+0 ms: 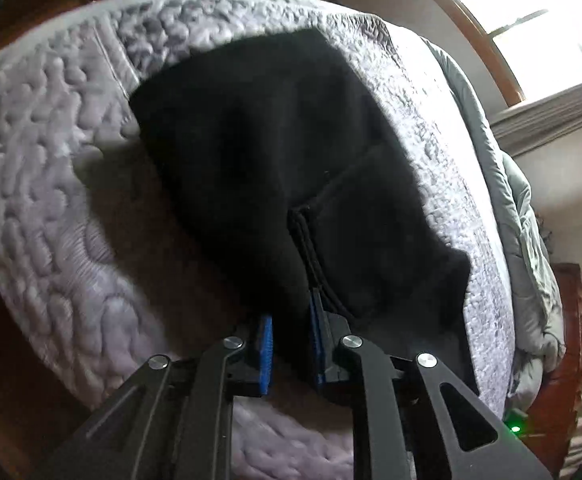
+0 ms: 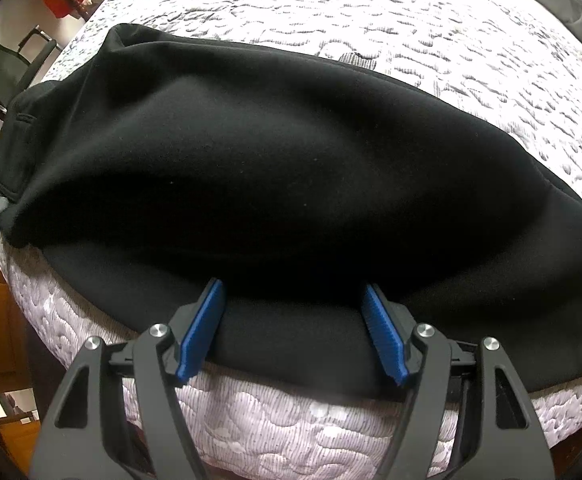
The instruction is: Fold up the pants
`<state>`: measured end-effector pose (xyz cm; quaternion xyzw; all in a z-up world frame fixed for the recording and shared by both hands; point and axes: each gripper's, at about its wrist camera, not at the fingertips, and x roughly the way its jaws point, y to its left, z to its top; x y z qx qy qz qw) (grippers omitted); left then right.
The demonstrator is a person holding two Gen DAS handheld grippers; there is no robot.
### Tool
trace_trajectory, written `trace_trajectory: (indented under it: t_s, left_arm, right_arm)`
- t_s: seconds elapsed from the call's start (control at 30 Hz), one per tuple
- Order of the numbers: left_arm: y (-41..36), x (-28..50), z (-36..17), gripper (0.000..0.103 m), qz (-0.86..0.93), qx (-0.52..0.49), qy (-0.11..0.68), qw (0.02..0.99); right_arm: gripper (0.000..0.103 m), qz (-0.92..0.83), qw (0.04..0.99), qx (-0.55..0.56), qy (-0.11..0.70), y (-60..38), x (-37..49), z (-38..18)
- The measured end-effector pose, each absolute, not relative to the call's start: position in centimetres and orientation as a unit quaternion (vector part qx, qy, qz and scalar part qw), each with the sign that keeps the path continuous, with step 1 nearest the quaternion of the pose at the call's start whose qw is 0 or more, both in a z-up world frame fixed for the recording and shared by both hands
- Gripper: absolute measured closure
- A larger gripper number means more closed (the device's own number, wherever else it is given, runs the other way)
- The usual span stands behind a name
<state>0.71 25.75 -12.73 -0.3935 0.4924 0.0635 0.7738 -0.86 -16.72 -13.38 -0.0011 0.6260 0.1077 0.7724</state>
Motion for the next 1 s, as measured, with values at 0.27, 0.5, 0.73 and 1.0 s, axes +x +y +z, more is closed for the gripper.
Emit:
trace_trajectory:
  t_s: [0.27, 0.5, 0.73, 1.0]
  left_arm:
    - [24.7, 0.8, -8.3, 0.081, 0.060, -0.366, 0.468, 0.802]
    - [22.9, -0.9, -4.5, 0.082, 0.057, -0.362, 0.421, 0.830]
    - [21.0, 2.0, -4.8, 0.082, 0.017, -0.297, 0.445, 0.845]
    - [22.2, 7.4, -11.7, 0.086, 0.031, -0.264, 0.516, 0.814]
  right_arm:
    - [0.036, 0.144, 0.780, -0.008, 0.609, -16.7, -0.8, -10.7]
    - [0.037, 0.179, 0.779, -0.023, 0.601, -14.9, -0.7, -8.9]
    - [0.036, 0.168, 0.762, -0.012, 0.626, -14.8, 0.9, -11.7]
    - [0.028, 0.159, 0.762, -0.028, 0.627, -13.9, 1.9, -13.2]
